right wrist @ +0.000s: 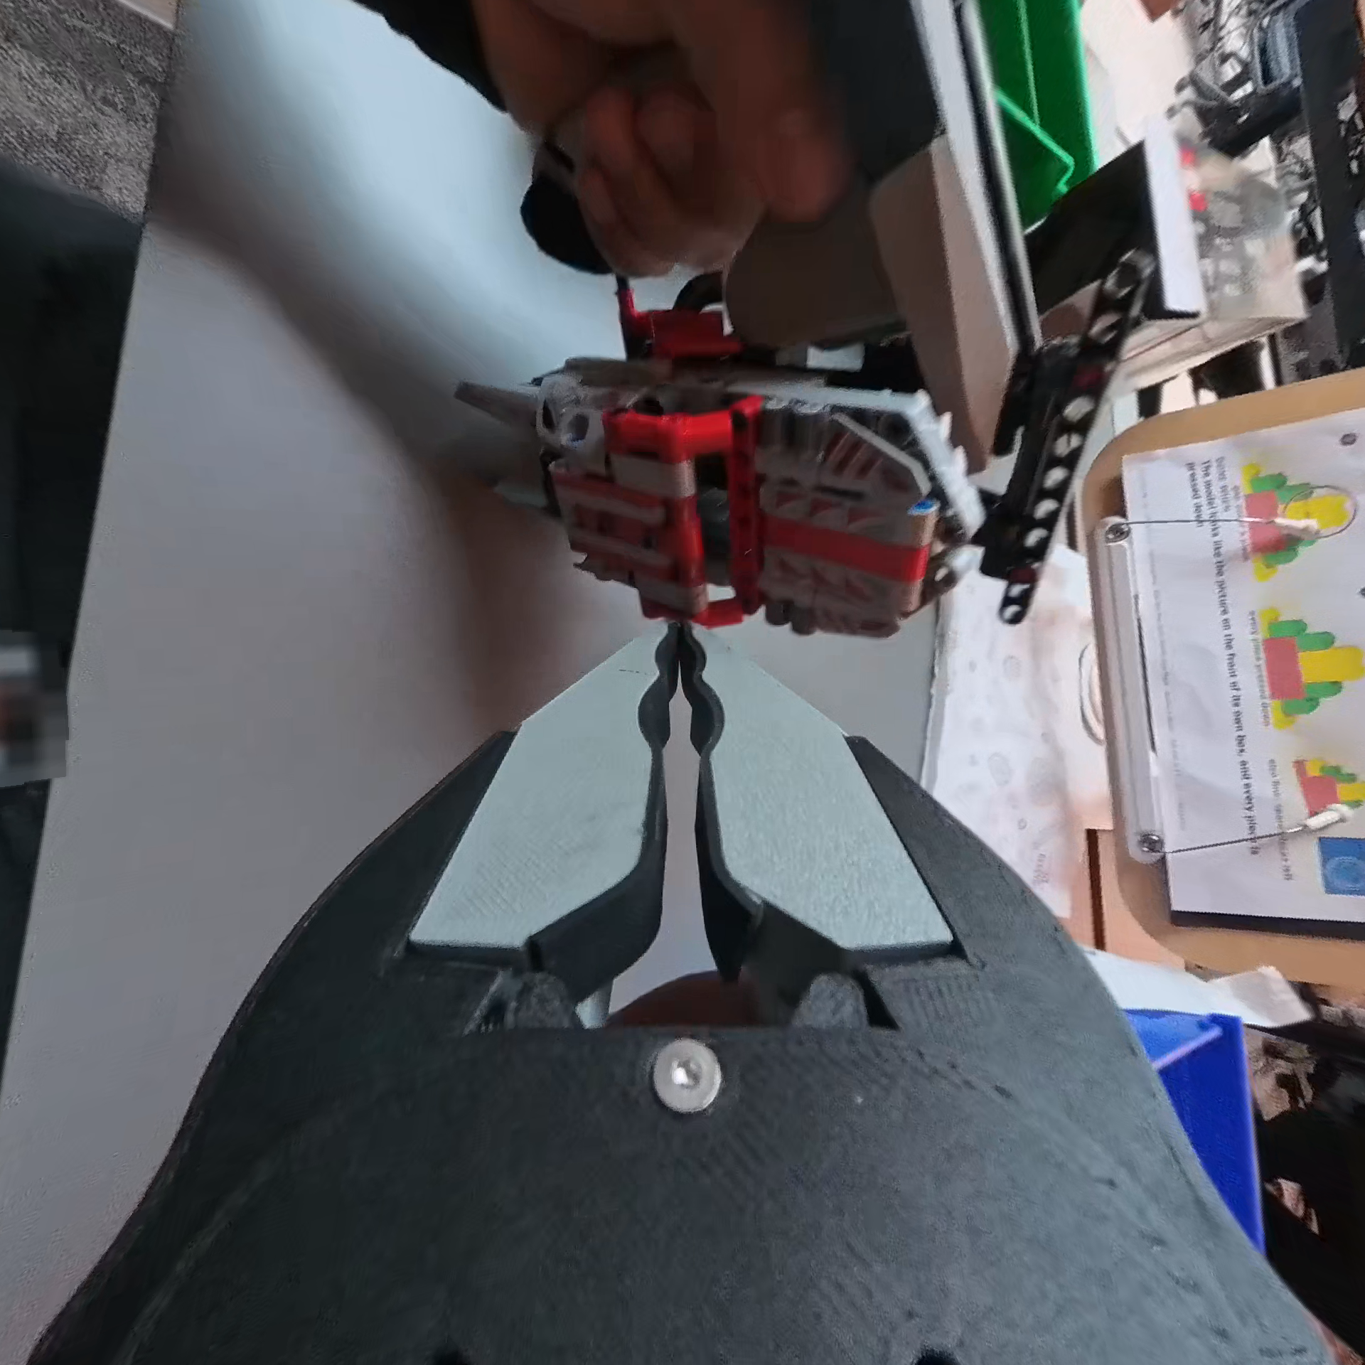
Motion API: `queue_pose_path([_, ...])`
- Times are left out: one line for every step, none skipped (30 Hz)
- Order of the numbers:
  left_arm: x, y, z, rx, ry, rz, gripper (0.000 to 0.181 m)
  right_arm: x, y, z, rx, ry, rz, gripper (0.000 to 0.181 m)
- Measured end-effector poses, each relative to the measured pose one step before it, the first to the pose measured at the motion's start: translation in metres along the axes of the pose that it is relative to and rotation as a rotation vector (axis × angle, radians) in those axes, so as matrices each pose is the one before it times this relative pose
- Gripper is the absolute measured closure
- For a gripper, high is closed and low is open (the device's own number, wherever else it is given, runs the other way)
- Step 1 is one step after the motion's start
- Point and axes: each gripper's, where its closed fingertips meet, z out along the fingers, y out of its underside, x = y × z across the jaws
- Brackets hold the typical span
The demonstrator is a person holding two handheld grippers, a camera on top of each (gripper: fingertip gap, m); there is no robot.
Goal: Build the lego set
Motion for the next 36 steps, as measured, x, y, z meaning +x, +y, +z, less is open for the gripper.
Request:
queue_pose_path([-0.00079, -0.00066, -0.00036, 0.0096, 0.0044, -0.0109, 0.158, -0.00108, 0.00365, 0.00260, -0.0063, 0.0047, 0.0052, 0.181])
queue_pose_path([-0.00089, -0.00030, 0.00017, 0.0045, 0.0024, -0.0094, 0.158, 0.00001, 0.00301, 0.00283, -0.0099, 0.0176, 0.0021, 0.181])
queue_pose_path([-0.00024, -0.00024, 0.00019, 0.0032, 0.0042, -0.0045, 0.158, 0.00102, 0.00184, 0.00249, -0.0078, 0.0268, -0.0057, 0.181])
queue_pose_path([-0.00075, -0.00030, 0.00031, 0.0037, -0.0030, 0.0006, 0.158, 0.00068, 0.00032, 0.00116, -0.0011, 0.0228, -0.0140, 0.181])
queue_pose_path([-0.00019, -0.00019, 0.00023, 0.0019, -0.0004, 0.0011, 0.158, 0.00023, -0.00023, 0.00019, 0.0007, 0.0155, -0.0100, 0.181])
queue_pose_path([-0.00013, -0.00003, 0.00008, -0.0008, 0.0003, -0.0040, 0.158, -0.00052, -0.00053, -0.00016, 0.0036, 0.0033, 0.0055, 0.181])
queue_pose_path([-0.00082, -0.00043, -0.00029, 0.0043, -0.0075, -0.0022, 0.158, -0.00089, -0.00197, -0.00111, 0.0156, -0.0048, 0.0229, 0.181])
queue_pose_path([-0.00144, -0.00077, -0.00061, 0.0103, -0.0138, 0.0006, 0.158, 0.00055, -0.00234, -0.00170, 0.0217, 0.0006, 0.0357, 0.181])
queue_pose_path([-0.00179, -0.00104, -0.00106, 0.0159, -0.0162, -0.0021, 0.158, 0.00231, -0.00151, -0.00174, 0.0210, 0.0104, 0.0442, 0.181])
queue_pose_path([-0.00148, -0.00102, -0.00112, 0.0220, -0.0142, -0.0061, 0.158, 0.00355, -0.00089, -0.00182, 0.0223, 0.0167, 0.0519, 0.177])
queue_pose_path([-0.00123, -0.00143, -0.00162, 0.0302, -0.0134, -0.0123, 0.158, 0.00480, -0.00058, -0.00156, 0.0246, 0.0246, 0.0598, 0.171])
queue_pose_path([-0.00108, -0.00141, -0.00181, 0.0371, -0.0129, -0.0175, 0.158, 0.00433, -0.00027, -0.00124, 0.0241, 0.0199, 0.0608, 0.164])
queue_pose_path([-0.00095, -0.00150, -0.00215, 0.0299, -0.0126, -0.0200, 0.158, 0.00201, 0.00012, -0.00084, 0.0212, 0.0025, 0.0566, 0.160])
queue_pose_path([-0.00066, -0.00057, -0.00168, 0.0146, -0.0098, -0.0149, 0.158, 0.00081, 0.00045, -0.00043, 0.0174, -0.0068, 0.0532, 0.159])
queue_pose_path([-0.00075, -0.00033, -0.00114, 0.0081, -0.0106, -0.0093, 0.158, 0.00047, 0.00065, 0.00027, 0.0115, -0.0106, 0.0479, 0.157])
queue_pose_path([-0.00111, -0.00059, -0.00075, 0.0093, -0.0107, -0.0037, 0.158, 0.00032, 0.00073, 0.00080, 0.0048, -0.0116, 0.0390, 0.156])
queue_pose_path([-0.00023, -0.00044, -0.00032, 0.0076, -0.0014, -0.0021, 0.158, -0.00031, -0.00014, 0.00102, 0.0045, -0.0139, 0.0290, 0.153])
queue_pose_path([0.00070, -0.00010, 0.00011, 0.0079, 0.0085, -0.0101, 0.158, -0.00180, -0.00177, 0.00086, 0.0107, -0.0197, 0.0232, 0.151])
queue_pose_path([-0.00060, -0.00014, 0.00028, 0.0143, 0.0036, -0.0267, 0.157, -0.00242, -0.00294, 0.00060, 0.0126, -0.0200, 0.0198, 0.150])
queue_pose_path([-0.00132, 0.00017, 0.00037, 0.0192, 0.0047, -0.0426, 0.158, -0.00168, -0.00260, 0.00059, 0.0073, -0.0123, 0.0116, 0.149])
queue_pose_path([-0.00192, 0.00064, 0.00039, 0.0193, 0.0083, -0.0558, 0.158, -0.00137, -0.00246, 0.00035, 0.0038, -0.0077, -0.0007, 0.145])
queue_pose_path([-0.00445, 0.00025, -0.00054, 0.0244, -0.0009, -0.0622, 0.158, -0.00053, -0.00295, -0.00036, 0.0065, -0.0007, -0.0053, 0.144])
queue_pose_path([-0.00532, 0.00067, -0.00103, 0.0230, -0.0007, -0.0648, 0.158, 0.00116, -0.00314, -0.00075, 0.0072, 0.0095, -0.0053, 0.144])
queue_pose_path([-0.00582, 0.00218, -0.00122, 0.0106, -0.0052, -0.0478, 0.158, 0.00157, -0.00263, -0.00078, 0.0039, 0.0111, -0.0059, 0.145])
queue_pose_path([-0.00731, 0.00480, -0.00113, -0.0126, -0.0249, -0.0081, 0.158, 0.00132, -0.00228, -0.00072, 0.0016, 0.0082, -0.0058, 0.146])
queue_pose_path([-0.00795, 0.00736, -0.00076, -0.0305, -0.0400, 0.0224, 0.158, 0.00190, -0.00140, -0.00054, -0.0029, 0.0107, -0.0071, 0.148])
queue_pose_path([-0.00590, 0.00673, -0.00078, -0.0209, -0.0322, 0.0210, 0.157, 0.00308, -0.00062, -0.00031, -0.0054, 0.0170, -0.0078, 0.151])
queue_pose_path([-0.00250, 0.00379, -0.00127, -0.0056, -0.0134, 0.0098, 0.157, 0.00320, -0.00037, -0.00024, -0.0041, 0.0159, -0.0076, 0.156])
queue_pose_path([-0.00202, 0.00404, -0.00126, -0.0201, -0.0127, 0.0128, 0.157, 0.00172, -0.00015, -0.00004, -0.0015, 0.0051, -0.0078, 0.159])
queue_pose_path([-0.00134, 0.00233, -0.00109, -0.0196, -0.0136, 0.0282, 0.156, 0.00104, 0.00012, 0.00036, 0.0001, -0.0009, -0.0029, 0.161])
queue_pose_path([-0.00180, 0.00097, -0.00118, -0.0189, -0.0205, 0.0375, 0.155, 0.00063, 0.00009, 0.00086, 0.0017, -0.0049, 0.0069, 0.161])
queue_pose_path([-0.00290, 0.00200, -0.00029, -0.0311, -0.0300, 0.0487, 0.154, -0.00028, 0.00050, 0.00116, -0.0011, -0.0122, 0.0138, 0.164])
queue_pose_path([-0.00490, 0.00305, 0.00057, -0.0401, -0.0409, 0.0540, 0.151, -0.00075, 0.00108, 0.00176, -0.0080, -0.0169, 0.0153, 0.166])
queue_pose_path([-0.00646, 0.00066, 0.00017, -0.0207, -0.0443, 0.0470, 0.150, -0.00076, 0.00128, 0.00209, -0.0108, -0.0188, 0.0141, 0.169])
queue_pose_path([-0.00484, 0.00109, 0.00065, -0.0219, -0.0261, 0.0343, 0.149, -0.00186, 0.00046, 0.00226, -0.0085, -0.0268, 0.0123, 0.173])
queue_pose_path([-0.00201, 0.00073, 0.00103, -0.0138, 0.0018, 0.0075, 0.147, -0.00153, -0.00056, 0.00188, -0.0044, -0.0252, 0.0102, 0.174])
